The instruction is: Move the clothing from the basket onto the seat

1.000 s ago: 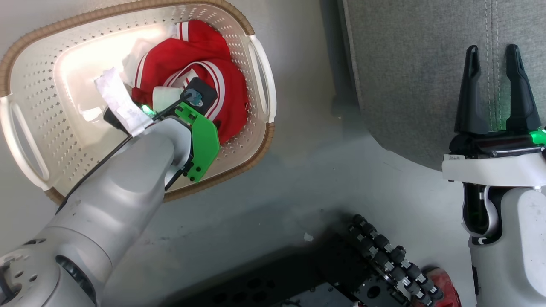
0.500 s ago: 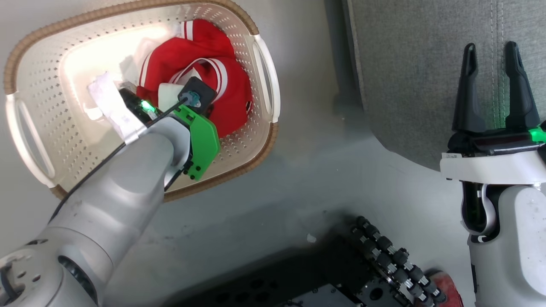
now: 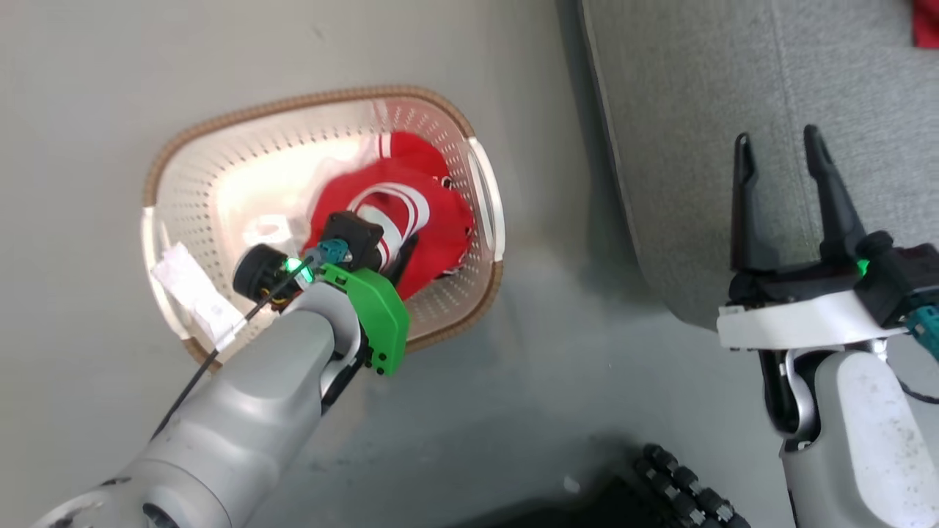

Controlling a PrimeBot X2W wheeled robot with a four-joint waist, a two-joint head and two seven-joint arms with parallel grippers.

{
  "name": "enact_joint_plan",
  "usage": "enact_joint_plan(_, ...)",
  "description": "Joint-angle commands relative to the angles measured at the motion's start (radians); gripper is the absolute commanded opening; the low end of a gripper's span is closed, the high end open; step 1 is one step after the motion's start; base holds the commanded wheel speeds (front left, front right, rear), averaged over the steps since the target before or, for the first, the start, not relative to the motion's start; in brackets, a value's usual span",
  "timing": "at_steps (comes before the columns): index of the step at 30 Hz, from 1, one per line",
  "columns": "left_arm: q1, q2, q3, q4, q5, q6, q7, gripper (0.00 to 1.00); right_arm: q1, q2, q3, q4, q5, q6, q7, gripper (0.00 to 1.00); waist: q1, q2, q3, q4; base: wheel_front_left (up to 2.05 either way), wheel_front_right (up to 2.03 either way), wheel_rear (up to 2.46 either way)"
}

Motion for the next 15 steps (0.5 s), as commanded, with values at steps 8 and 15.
enact_joint_plan(8, 0.157, 0.020, 0.166, -0.156, 0.069, 0.016, -0.016, 0.00, 0.117, -0.004, 0.047, 0.055, -0.030, -0.001, -0.003, 1.00, 0.0000, 0.0000, -0.401, 0.126, 0.00, 0.00, 0.00)
enact_joint_plan(15, 0.345, 0.023, 0.327, -0.322, 0.211, 0.066, -0.016, 0.00, 0.207, -0.004, 0.093, 0.102, -0.030, -0.001, -0.003, 1.00, 0.0000, 0.0000, -0.599, 0.144, 0.00, 0.00, 0.00)
